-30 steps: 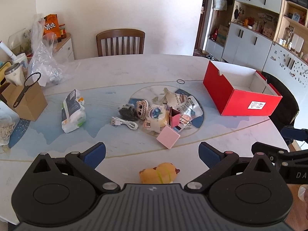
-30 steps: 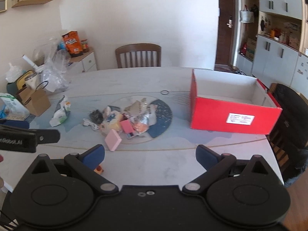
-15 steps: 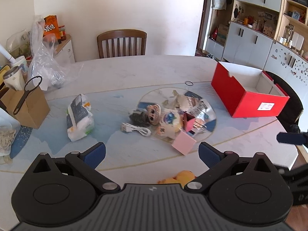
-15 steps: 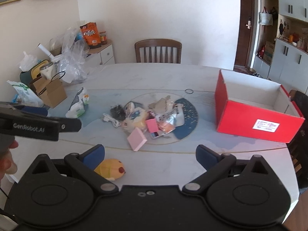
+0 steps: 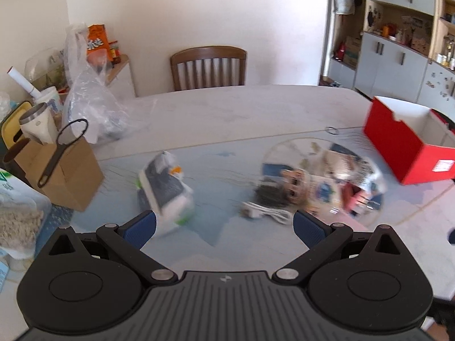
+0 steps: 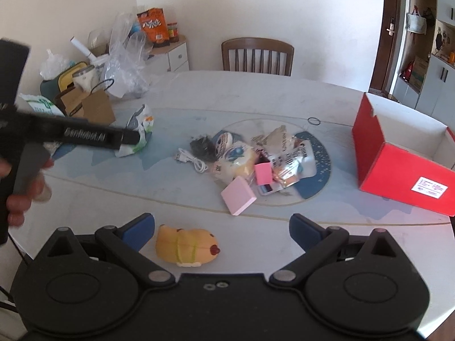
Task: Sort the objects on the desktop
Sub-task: 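Move both tools toward the yellow squishy toy and white-blue snack bag, then grasp the white-blue snack bag with left gripper while right grasps yellow squishy toy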
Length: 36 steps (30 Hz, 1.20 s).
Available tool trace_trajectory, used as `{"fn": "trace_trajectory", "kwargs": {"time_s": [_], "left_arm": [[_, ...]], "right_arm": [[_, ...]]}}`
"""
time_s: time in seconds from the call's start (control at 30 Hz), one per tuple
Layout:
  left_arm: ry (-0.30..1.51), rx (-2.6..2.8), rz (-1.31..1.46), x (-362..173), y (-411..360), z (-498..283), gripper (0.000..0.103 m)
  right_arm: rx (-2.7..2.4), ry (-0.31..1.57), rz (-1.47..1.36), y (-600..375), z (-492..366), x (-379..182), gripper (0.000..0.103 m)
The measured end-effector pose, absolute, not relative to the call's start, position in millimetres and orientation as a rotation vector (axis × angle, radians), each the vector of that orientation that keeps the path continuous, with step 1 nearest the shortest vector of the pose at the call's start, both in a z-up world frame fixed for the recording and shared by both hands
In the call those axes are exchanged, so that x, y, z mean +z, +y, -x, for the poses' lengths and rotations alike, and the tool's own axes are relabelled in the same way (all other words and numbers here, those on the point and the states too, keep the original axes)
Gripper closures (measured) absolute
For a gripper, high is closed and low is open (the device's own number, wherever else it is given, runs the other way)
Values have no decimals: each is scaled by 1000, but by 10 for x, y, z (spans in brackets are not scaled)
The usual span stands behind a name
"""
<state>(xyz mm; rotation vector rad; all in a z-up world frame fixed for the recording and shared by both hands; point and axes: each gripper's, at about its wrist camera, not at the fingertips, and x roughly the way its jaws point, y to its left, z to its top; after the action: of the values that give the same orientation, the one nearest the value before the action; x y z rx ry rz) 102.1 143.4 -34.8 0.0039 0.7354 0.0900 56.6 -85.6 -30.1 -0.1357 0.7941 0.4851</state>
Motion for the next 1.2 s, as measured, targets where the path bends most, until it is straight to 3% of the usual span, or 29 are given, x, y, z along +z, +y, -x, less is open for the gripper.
{"fn": "trace_trajectory", "kwargs": {"time_s": [0.73,1.2], "left_arm": [[830,203,-28,-875,2141,-2003,0],[1028,236,83,-1298,2474,-2559,0]], "right_arm": [[507,954,204,-279,-788,-904,2],[476,1020,231,-138,-914,-1126,5]]}}
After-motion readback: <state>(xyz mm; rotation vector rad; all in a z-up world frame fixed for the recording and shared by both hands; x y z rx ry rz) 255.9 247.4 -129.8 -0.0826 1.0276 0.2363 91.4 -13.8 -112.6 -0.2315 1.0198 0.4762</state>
